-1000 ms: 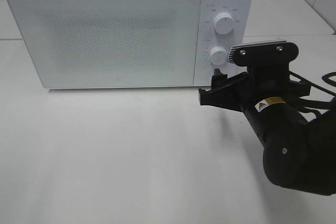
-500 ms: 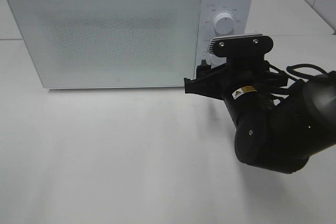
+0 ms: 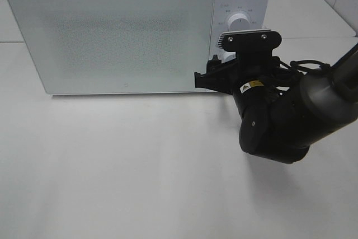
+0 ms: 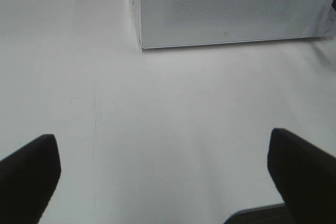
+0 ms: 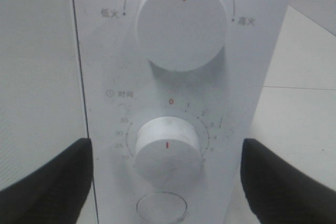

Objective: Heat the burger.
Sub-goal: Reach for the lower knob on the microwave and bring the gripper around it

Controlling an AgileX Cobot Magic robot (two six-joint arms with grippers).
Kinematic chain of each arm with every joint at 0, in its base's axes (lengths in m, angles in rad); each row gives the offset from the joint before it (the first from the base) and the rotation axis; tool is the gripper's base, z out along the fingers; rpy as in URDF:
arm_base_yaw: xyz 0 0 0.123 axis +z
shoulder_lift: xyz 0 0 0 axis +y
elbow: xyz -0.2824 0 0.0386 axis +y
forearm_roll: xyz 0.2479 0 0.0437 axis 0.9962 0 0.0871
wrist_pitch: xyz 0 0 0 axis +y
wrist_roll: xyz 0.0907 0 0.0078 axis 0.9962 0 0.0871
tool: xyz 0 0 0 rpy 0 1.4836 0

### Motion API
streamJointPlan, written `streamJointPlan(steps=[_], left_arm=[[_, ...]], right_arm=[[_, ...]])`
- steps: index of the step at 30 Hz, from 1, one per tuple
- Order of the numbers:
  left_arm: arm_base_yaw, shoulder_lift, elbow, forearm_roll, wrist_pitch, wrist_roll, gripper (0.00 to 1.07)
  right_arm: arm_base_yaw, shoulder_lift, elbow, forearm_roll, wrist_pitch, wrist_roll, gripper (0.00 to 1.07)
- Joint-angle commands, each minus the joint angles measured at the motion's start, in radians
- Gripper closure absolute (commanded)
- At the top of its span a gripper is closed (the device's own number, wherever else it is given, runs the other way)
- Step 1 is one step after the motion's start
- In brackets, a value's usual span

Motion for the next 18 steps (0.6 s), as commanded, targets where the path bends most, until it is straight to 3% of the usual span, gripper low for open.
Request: streamJointPlan(steps=[1, 18], left_arm=[[0.002, -0.022, 0.003, -0.001, -0.014, -0.007, 0.06], [0.002, -0.021, 0.003, -0.001, -0.014, -0.007, 0.06]], right_arm=[[-0.024, 0.019, -0.034, -0.037, 0.002, 0.004, 0.31], [-0.059, 0.067, -0.078, -0.069, 0.024, 0.053, 0.31]])
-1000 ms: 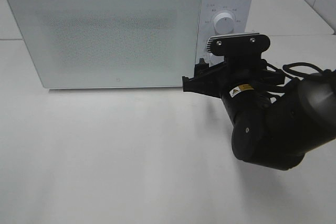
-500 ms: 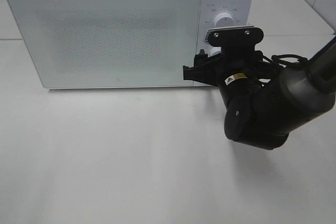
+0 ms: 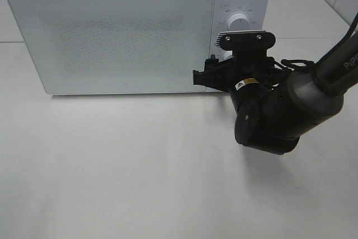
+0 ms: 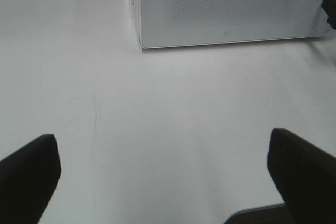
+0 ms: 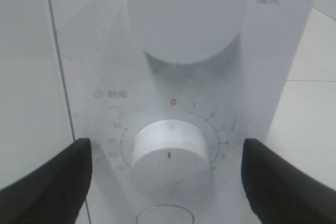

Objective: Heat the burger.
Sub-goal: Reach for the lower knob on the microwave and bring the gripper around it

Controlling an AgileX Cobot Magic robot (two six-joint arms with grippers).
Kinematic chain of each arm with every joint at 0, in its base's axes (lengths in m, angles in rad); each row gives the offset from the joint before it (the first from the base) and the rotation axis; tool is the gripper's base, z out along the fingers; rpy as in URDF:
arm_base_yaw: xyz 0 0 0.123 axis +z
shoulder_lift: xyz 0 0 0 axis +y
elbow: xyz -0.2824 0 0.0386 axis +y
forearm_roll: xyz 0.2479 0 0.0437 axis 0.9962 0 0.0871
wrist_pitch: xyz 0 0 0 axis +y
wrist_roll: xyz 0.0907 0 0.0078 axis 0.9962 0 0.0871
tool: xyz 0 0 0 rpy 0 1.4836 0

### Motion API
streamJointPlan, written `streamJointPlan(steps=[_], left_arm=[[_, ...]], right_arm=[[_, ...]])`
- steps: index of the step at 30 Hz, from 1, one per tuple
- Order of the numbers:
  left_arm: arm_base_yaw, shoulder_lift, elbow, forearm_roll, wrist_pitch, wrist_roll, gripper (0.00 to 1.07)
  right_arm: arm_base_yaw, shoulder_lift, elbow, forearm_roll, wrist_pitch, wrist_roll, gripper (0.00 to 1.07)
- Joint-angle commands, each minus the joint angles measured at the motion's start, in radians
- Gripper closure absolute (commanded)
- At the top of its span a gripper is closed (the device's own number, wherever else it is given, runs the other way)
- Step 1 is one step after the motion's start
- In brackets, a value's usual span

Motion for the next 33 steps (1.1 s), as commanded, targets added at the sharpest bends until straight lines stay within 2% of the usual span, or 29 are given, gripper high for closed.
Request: streamJointPlan(steps=[1, 10, 33], left_arm=[[0.002, -0.021, 0.003, -0.001, -0.014, -0.007, 0.06], [0.002, -0.021, 0.003, -0.001, -0.014, -0.007, 0.06], [0.002, -0.020, 0.003, -0.001, -0.014, -0.007, 0.06]], right_arm=[[-0.014, 0.002, -0.012, -0.031, -0.004, 0.014, 0.31], [-0.041, 0.022, -0.038, -0.076, -0.004, 0.018, 0.31], [-0.034, 0.010, -0.039, -0.067, -0.042, 0.021, 0.33]])
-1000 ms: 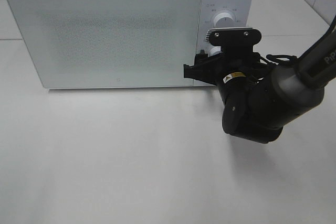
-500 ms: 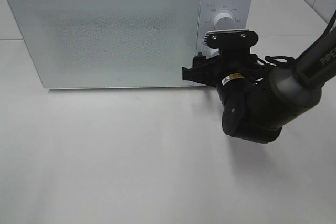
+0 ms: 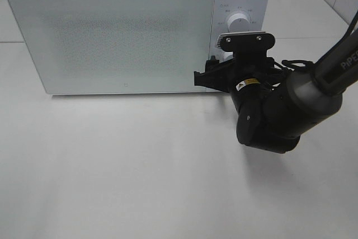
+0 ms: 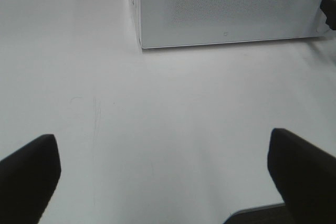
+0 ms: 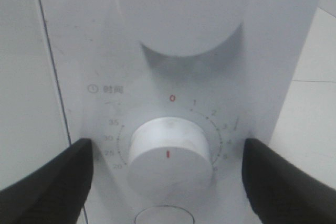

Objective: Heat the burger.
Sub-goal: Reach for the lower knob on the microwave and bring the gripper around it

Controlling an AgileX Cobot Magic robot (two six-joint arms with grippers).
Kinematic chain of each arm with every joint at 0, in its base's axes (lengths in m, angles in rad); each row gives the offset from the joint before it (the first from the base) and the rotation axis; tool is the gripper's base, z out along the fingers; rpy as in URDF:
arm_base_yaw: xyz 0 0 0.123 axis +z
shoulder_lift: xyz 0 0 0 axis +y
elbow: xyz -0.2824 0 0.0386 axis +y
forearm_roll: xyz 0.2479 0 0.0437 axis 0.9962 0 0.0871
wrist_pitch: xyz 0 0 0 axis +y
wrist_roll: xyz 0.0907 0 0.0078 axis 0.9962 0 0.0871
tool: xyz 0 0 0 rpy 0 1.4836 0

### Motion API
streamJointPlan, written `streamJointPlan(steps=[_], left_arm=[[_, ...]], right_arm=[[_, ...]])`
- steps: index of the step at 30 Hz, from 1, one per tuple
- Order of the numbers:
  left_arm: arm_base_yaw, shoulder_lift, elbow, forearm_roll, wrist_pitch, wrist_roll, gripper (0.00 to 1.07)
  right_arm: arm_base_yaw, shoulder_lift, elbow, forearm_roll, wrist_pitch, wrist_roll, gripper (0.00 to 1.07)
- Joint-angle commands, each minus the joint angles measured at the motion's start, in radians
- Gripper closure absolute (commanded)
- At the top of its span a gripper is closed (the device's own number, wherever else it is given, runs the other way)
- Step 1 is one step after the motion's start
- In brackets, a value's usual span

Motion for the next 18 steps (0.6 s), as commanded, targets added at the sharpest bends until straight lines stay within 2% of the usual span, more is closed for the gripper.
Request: streamJointPlan(steps=[1, 3, 4, 7, 9, 10, 11, 12, 13, 15, 18], left_arm=[[0.002, -0.020, 0.003, -0.001, -0.014, -0.007, 0.06], [0.002, -0.020, 0.003, -0.001, -0.014, -0.007, 0.06], [0.002, -0.020, 0.003, -0.001, -0.014, -0.007, 0.06], [0.002, -0.020, 0.003, -0.001, -0.014, -0.007, 0.06], [0.002, -0.020, 0.003, -0.001, -0.014, -0.007, 0.06], [0.002, -0.020, 0.003, -0.001, -0.014, -0.007, 0.06], [0.002, -0.020, 0.003, -0.001, -0.014, -0.007, 0.06], [0.002, -0.020, 0.003, -0.001, -0.014, -0.007, 0.06], [0.002, -0.020, 0.003, -0.001, -0.014, -0.007, 0.06], [0.002, -0.020, 0.003, -0.001, -0.014, -0.007, 0.06], [0.002, -0.020, 0.003, -0.001, -0.014, -0.007, 0.06]], right_arm=[[-0.008, -0.010, -0.030, -0.024, -0.044, 0.007, 0.33], [-0.008, -0.010, -0.030, -0.024, -0.044, 0.007, 0.36], [-0.008, -0.010, -0.030, -0.024, -0.051, 0.008, 0.42], [-0.008, -0.010, -0.030, -0.024, -0.057, 0.008, 0.46], [-0.008, -0.010, -0.030, -0.024, -0.086, 0.008, 0.59], [-0.008, -0.010, -0.030, -0.024, -0.086, 0.008, 0.59], [-0.008, -0.010, -0.030, -0.024, -0.109, 0.007, 0.69], [-0.008, -0.010, -0.030, -0.024, -0.109, 0.007, 0.69], [-0.008, -0.010, -0.030, -0.024, -0.138, 0.007, 0.76], [-0.008, -0.010, -0.030, -0.024, -0.153, 0.007, 0.79], [-0.008, -0.010, -0.030, -0.031, -0.175, 0.008, 0.75]])
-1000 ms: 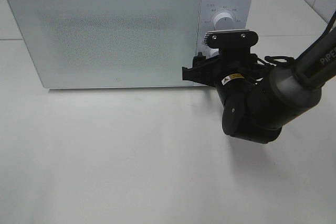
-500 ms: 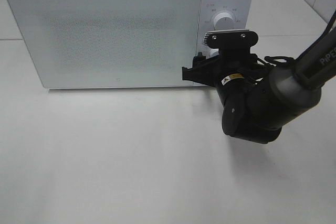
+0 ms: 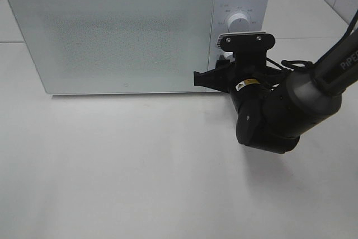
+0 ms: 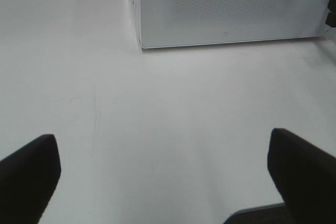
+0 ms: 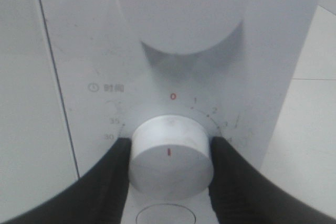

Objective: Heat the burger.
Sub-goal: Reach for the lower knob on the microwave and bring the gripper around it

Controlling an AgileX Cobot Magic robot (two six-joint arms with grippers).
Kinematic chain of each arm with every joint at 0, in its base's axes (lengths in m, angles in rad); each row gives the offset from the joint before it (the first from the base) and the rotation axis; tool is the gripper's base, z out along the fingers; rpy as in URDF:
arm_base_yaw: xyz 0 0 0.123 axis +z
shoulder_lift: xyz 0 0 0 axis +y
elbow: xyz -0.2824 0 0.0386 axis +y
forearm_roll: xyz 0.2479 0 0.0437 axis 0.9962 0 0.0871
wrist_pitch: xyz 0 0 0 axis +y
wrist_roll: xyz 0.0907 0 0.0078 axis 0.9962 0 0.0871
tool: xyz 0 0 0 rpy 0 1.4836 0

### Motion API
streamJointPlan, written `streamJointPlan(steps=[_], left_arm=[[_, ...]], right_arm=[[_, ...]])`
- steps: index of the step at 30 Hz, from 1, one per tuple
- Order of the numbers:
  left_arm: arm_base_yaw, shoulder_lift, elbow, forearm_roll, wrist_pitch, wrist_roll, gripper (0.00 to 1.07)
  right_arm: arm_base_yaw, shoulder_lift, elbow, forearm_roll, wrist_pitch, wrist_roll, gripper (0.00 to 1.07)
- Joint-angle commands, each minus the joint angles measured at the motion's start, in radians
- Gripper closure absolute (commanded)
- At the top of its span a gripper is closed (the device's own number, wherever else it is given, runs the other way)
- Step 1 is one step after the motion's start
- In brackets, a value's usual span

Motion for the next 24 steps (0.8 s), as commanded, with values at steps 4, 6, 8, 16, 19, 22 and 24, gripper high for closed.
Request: streamJointPlan(steps=[4, 6, 8, 16, 19, 22, 24], left_arm=[[0.002, -0.020, 0.003, -0.001, -0.014, -0.007, 0.06], [0.002, -0.020, 0.003, -0.001, -0.014, -0.007, 0.06], [0.002, -0.020, 0.003, -0.001, -0.014, -0.007, 0.06], [0.002, -0.020, 0.003, -0.001, -0.014, -0.007, 0.06], [0.002, -0.020, 0.003, -0.001, -0.014, -0.007, 0.06], [0.002, -0.020, 0.003, -0.001, -0.014, -0.007, 0.06], [0.002, -0.020, 0.003, -0.001, -0.014, -0.007, 0.06]], right_arm=[[-0.010, -0.010, -0.030, -0.046, -0.176, 0.009, 0.62], [-0.010, -0.010, -0.030, -0.051, -0.176, 0.009, 0.59], [-0.010, -0.010, -0.030, -0.055, -0.176, 0.009, 0.57], [-0.010, -0.010, -0.030, -0.058, -0.177, 0.009, 0.58], [-0.010, -0.010, -0.030, -0.071, -0.177, 0.010, 0.57], [-0.010, -0.010, -0.030, -0.081, -0.177, 0.010, 0.59], [-0.010, -0.010, -0.030, -0.081, -0.177, 0.010, 0.66]])
